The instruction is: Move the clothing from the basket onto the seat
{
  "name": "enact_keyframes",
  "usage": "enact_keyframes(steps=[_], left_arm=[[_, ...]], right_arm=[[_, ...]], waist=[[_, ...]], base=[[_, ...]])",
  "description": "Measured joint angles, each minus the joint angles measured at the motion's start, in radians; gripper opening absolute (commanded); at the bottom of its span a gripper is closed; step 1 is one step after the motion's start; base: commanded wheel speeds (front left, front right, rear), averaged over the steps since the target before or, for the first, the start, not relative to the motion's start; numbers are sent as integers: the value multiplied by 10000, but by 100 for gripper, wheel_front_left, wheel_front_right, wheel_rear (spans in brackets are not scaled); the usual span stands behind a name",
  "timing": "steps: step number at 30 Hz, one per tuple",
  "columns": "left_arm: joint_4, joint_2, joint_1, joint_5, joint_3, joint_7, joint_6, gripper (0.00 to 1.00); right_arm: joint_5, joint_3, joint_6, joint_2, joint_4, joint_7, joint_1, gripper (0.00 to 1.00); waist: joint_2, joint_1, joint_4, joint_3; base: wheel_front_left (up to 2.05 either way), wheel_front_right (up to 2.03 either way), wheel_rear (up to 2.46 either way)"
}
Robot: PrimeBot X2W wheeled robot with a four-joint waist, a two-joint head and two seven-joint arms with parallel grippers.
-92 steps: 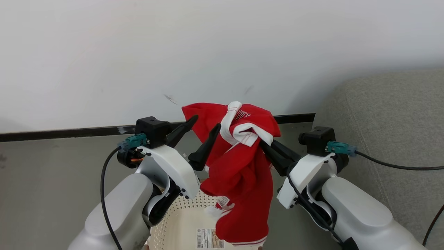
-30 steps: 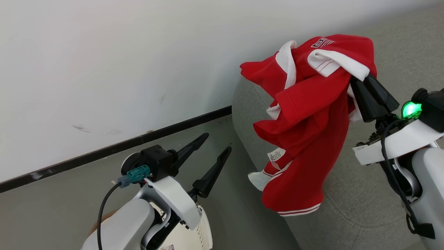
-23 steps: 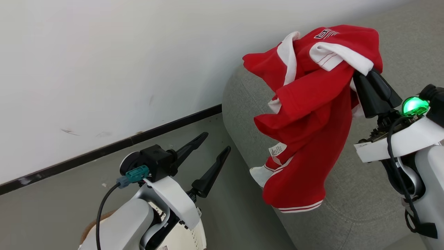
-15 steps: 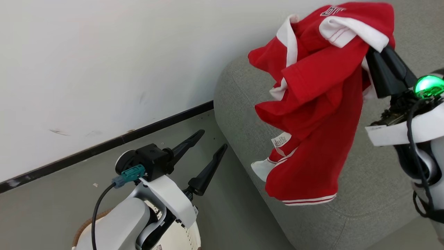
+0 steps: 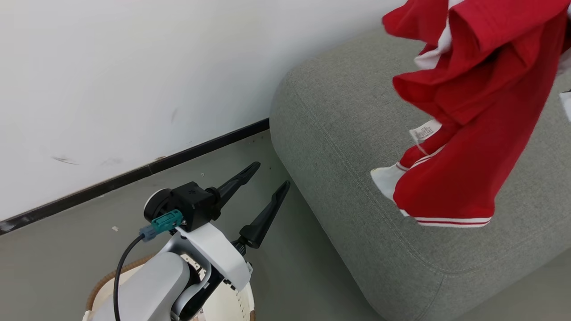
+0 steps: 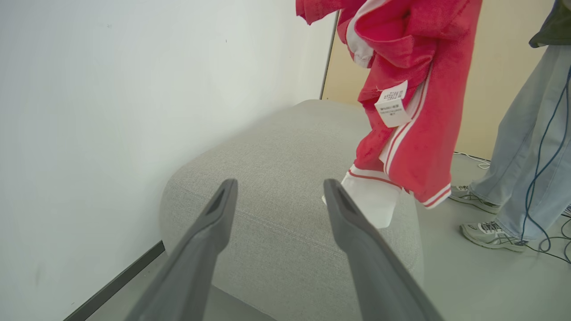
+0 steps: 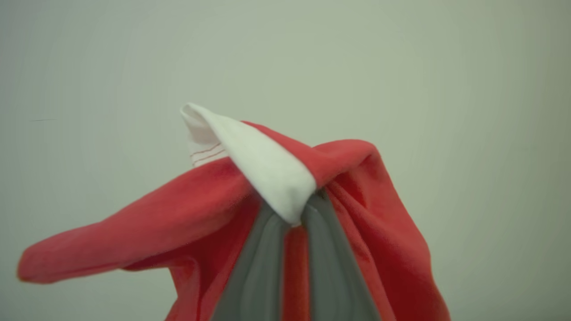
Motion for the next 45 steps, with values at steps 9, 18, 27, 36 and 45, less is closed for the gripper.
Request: enact_keyframes(steps=[9,18,27,36,45], left_arm=[[-286,130,3,-15,23,104,73,100],[-673,217,1,-4,63,274,90,100],[-1045,362,-2,-2,140,410,174,100],[-1442,593,-17,-2,190,617,194,100],[-1852,679,-278,-27,274,708,159,100]], right_arm=[[90,-98,2,-800,788,314,-673,0],[316,-186,2,-1237,1741,499,-1356,0],[316,-372,2,-1766,2568,708,-2163,0],[316,-483,2,-1975,3154,754,-2854,0],[291,-146,2,-1929,3793,834,-2409,0]], waist=[[0,0,175,378],[0,0,437,898],[0,0,757,1527],[0,0,1098,2237],[0,0,1400,2963]], base=[[0,0,0],[0,0,0],[0,0,0],[0,0,0],[0,0,0]])
